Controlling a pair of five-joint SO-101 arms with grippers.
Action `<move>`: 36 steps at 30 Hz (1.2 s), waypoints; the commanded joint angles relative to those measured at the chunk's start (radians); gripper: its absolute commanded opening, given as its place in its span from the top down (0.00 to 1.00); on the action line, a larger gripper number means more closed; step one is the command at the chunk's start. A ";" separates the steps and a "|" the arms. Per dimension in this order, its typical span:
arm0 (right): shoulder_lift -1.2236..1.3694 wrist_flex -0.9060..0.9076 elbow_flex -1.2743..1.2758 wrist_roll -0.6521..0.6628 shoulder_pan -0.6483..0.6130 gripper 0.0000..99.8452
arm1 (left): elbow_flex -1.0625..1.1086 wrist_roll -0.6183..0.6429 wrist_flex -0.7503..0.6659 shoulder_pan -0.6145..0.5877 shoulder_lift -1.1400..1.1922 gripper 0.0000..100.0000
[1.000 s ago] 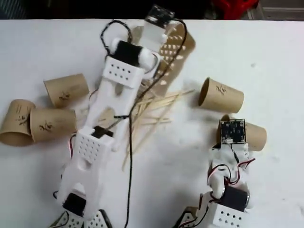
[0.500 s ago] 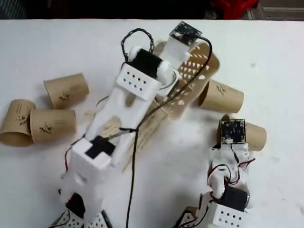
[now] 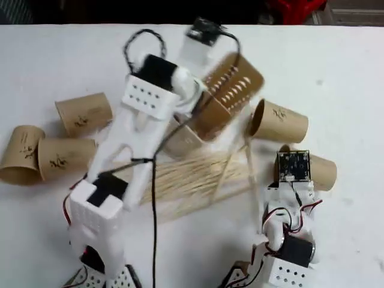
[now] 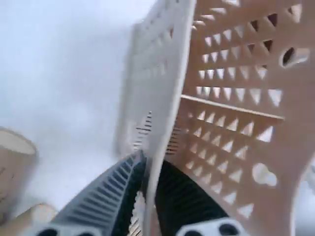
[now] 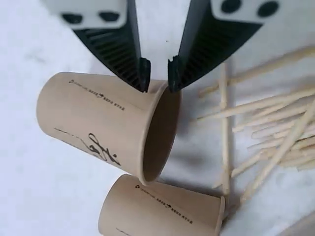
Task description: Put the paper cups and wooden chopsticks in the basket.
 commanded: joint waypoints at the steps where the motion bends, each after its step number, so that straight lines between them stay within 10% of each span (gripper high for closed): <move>1: -0.004 -0.022 -0.008 0.018 -0.005 0.92 | -0.012 0.000 -0.091 -0.094 -0.004 0.98; 36: 0.005 0.070 -0.095 0.115 -0.005 0.84 | -0.316 -0.135 0.002 -0.249 -0.151 0.87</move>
